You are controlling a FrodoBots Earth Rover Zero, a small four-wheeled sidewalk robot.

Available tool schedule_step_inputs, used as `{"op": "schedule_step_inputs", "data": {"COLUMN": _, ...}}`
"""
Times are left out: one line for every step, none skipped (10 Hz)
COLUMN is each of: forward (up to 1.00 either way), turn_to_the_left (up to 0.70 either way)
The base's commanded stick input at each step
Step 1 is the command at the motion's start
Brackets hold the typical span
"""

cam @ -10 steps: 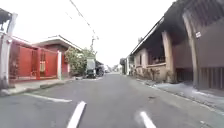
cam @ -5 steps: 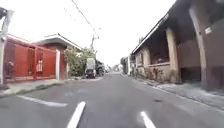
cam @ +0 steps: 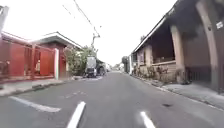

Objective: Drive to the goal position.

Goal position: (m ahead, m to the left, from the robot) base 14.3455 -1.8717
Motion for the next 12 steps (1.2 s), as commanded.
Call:
{"op": "schedule_step_inputs", "data": {"forward": 0.37, "turn_to_the_left": 0.0}}
{"op": "schedule_step_inputs", "data": {"forward": 0.36, "turn_to_the_left": 0.0}}
{"op": "schedule_step_inputs", "data": {"forward": 0.24, "turn_to_the_left": 0.0}}
{"op": "schedule_step_inputs", "data": {"forward": 0.05, "turn_to_the_left": 0.0}}
{"op": "schedule_step_inputs", "data": {"forward": 0.0, "turn_to_the_left": 0.0}}
{"op": "schedule_step_inputs", "data": {"forward": 0.0, "turn_to_the_left": 0.0}}
{"op": "schedule_step_inputs", "data": {"forward": 0.0, "turn_to_the_left": 0.0}}
{"op": "schedule_step_inputs", "data": {"forward": 0.0, "turn_to_the_left": 0.0}}
{"op": "schedule_step_inputs", "data": {"forward": 0.0, "turn_to_the_left": 0.0}}
{"op": "schedule_step_inputs", "data": {"forward": 0.0, "turn_to_the_left": 0.0}}
{"op": "schedule_step_inputs", "data": {"forward": 0.47, "turn_to_the_left": 0.0}}
{"op": "schedule_step_inputs", "data": {"forward": 0.7, "turn_to_the_left": 0.0}}
